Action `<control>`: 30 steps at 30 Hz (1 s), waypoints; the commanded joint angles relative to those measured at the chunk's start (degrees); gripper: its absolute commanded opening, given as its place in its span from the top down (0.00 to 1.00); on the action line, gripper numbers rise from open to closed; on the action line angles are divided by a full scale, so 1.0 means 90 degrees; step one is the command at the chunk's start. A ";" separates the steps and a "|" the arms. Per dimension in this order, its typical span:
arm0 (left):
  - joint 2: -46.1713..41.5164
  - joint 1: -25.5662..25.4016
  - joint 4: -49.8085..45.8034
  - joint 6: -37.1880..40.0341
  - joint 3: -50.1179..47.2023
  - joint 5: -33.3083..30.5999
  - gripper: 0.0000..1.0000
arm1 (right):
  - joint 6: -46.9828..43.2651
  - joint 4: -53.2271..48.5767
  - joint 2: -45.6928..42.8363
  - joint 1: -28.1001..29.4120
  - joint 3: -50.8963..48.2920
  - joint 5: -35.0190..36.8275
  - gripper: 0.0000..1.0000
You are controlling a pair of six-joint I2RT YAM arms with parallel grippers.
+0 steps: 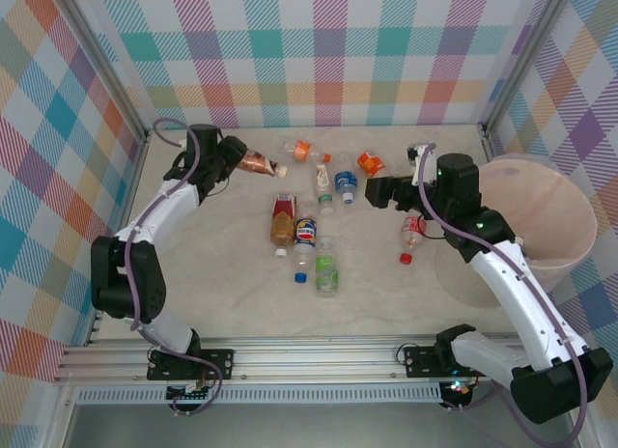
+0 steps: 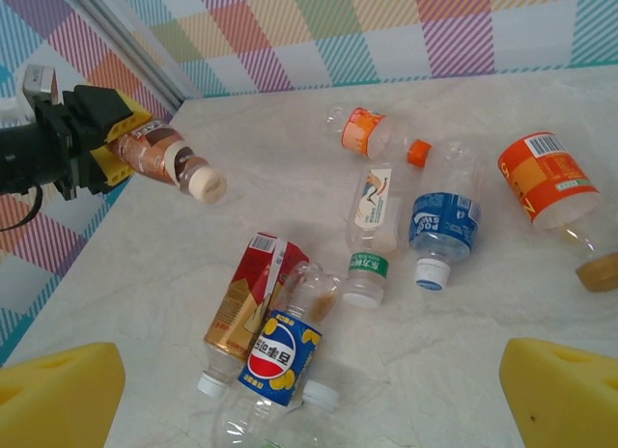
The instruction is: Put the plastic bottles in the bin
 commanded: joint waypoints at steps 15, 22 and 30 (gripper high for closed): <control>-0.0339 -0.1650 -0.0136 0.2718 0.0987 0.2862 0.46 | -0.0131 0.0465 0.0835 0.0314 0.0217 -0.1877 0.00; 0.0061 -0.2075 -0.0274 0.3174 0.1572 0.3272 0.46 | -0.0406 0.0223 0.1185 0.0526 0.0406 -0.2239 0.00; 0.0316 -0.2411 -0.0110 0.3120 0.1829 0.3428 0.46 | 0.0241 0.1221 0.1453 0.0619 0.0318 -0.2233 0.00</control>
